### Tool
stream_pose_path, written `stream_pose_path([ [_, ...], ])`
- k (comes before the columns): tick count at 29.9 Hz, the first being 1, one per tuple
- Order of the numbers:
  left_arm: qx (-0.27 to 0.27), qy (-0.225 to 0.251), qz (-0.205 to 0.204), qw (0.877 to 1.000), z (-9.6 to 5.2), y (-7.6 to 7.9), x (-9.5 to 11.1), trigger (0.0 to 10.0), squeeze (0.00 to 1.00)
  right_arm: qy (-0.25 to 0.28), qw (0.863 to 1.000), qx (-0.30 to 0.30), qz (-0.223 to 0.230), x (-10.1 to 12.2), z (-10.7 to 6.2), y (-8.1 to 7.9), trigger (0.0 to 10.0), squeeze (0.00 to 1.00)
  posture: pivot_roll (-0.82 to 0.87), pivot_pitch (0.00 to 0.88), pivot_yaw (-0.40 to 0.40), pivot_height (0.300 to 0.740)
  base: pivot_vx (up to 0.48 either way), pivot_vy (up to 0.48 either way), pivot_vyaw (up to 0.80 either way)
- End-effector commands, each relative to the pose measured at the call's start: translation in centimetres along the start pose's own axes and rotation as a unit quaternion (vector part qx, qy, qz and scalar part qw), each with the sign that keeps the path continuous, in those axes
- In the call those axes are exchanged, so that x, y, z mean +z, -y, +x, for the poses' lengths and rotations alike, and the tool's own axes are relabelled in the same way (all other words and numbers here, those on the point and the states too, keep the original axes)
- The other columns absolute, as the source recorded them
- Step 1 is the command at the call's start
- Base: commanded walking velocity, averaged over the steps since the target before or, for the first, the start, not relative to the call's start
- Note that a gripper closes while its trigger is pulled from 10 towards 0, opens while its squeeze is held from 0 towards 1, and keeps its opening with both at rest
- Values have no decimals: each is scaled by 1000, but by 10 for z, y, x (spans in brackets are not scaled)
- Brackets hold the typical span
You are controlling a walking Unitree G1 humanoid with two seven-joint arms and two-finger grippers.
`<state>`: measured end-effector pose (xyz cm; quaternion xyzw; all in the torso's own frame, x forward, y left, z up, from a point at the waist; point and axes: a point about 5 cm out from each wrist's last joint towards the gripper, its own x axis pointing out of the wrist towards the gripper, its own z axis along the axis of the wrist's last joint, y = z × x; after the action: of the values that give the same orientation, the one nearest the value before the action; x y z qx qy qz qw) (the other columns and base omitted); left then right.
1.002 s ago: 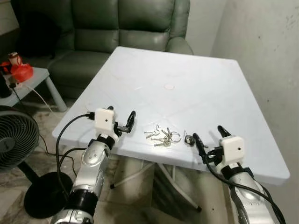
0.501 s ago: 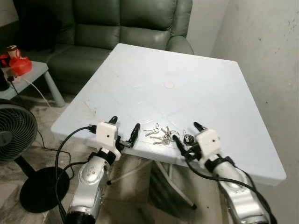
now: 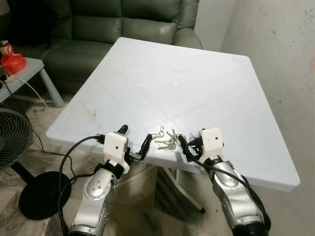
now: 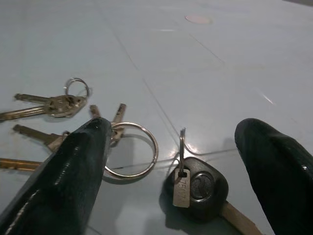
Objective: Hang keys on a hook
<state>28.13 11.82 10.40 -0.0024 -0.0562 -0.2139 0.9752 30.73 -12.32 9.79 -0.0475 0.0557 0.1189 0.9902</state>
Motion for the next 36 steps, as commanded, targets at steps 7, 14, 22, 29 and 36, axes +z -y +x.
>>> stream_pose_path([
  [7,-7,-5,4,1000,-5,2,2,10000,0,-18,999,-43,4,-4,0,8,0,0,56,125,-51,740,0,0,0],
  [14,-6,-10,3,1000,-6,3,4,10000,0,-24,998,-61,4,-3,2,10,0,0,55,127,-51,740,0,0,0],
  [22,-3,-11,4,1000,-5,3,5,10000,0,-22,998,-62,-1,-3,1,11,0,0,54,130,-51,740,0,0,0],
  [29,-1,-11,6,1000,-3,2,6,10000,0,-22,998,-62,-11,-5,0,12,0,0,53,128,-50,740,0,0,0],
  [36,1,-10,6,1000,-3,1,6,10000,0,-20,998,-64,-16,-5,0,13,0,0,48,127,-50,740,0,0,0],
])
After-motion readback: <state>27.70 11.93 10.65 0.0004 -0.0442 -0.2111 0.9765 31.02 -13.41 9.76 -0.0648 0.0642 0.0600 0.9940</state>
